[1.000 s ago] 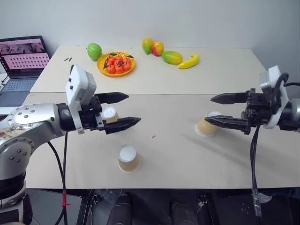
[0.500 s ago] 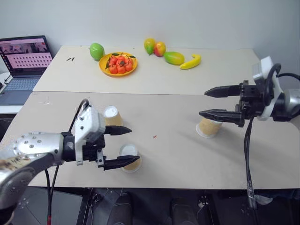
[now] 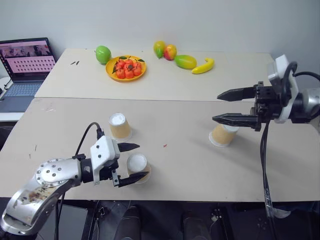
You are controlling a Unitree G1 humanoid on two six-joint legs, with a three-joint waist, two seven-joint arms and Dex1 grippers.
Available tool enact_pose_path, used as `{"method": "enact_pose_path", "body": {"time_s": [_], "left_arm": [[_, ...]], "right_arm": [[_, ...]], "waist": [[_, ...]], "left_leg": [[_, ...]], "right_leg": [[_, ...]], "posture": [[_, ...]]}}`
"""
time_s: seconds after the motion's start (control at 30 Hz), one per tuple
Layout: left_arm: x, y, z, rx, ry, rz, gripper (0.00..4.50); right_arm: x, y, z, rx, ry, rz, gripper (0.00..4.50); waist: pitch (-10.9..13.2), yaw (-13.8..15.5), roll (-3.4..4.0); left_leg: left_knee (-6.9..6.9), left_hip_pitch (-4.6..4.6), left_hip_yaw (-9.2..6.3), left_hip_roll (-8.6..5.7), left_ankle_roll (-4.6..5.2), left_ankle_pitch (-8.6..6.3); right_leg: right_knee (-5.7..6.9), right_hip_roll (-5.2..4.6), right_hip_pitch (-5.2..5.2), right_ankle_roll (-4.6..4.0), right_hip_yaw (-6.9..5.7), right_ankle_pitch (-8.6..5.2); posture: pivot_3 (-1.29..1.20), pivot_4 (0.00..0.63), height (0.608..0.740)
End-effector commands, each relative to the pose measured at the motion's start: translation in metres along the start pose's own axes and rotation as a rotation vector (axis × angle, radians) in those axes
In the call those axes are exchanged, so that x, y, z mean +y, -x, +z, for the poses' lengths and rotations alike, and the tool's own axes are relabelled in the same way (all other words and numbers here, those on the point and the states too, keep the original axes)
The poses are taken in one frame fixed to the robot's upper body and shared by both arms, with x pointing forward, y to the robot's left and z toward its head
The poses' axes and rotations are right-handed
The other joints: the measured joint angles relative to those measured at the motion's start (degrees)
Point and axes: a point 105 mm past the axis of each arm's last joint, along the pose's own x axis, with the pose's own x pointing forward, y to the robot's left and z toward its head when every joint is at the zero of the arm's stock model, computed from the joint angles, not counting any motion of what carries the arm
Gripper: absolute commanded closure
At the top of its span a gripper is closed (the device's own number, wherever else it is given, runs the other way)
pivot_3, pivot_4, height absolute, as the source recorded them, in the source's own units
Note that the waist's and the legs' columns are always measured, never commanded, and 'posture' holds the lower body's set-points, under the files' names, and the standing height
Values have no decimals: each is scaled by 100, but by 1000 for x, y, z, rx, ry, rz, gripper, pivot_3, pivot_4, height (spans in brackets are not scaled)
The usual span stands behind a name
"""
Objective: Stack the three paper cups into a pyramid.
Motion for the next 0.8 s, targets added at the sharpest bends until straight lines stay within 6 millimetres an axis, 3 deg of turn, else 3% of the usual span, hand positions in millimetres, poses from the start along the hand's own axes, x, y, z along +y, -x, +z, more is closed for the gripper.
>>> {"method": "enact_pose_path", "body": {"time_s": [0.03,0.33,0.43,0.53,0.8], "left_arm": [[0,-2,-1,-12,-46,11,0],[1,-9,-9,-24,-27,33,0],[2,-10,-12,-22,-15,38,739],[2,-11,-14,-18,-23,43,1756],[19,-20,1,-85,-36,80,1756]], "right_arm": [[-1,4,15,-14,73,-7,81],[-3,7,17,2,87,-24,81],[-4,8,17,6,89,-31,0],[-4,9,16,12,92,-38,0],[-4,10,16,11,96,-44,0]], "waist": [[0,-3,0],[0,-2,0],[0,-5,0],[0,-3,0],[0,8,0]], "left_leg": [[0,0,0,0,0,0],[3,0,0,1,0,0],[5,0,0,1,0,0],[7,0,0,1,0,0],[18,2,-1,0,0,0]], "right_leg": [[2,0,-1,0,0,0],[6,1,-1,0,1,0],[7,1,-1,0,1,0],[11,1,-1,1,1,0],[35,1,-4,1,2,-2]], "posture": [[0,150,732],[0,150,732],[0,150,732],[0,150,732],[0,150,732]]}}
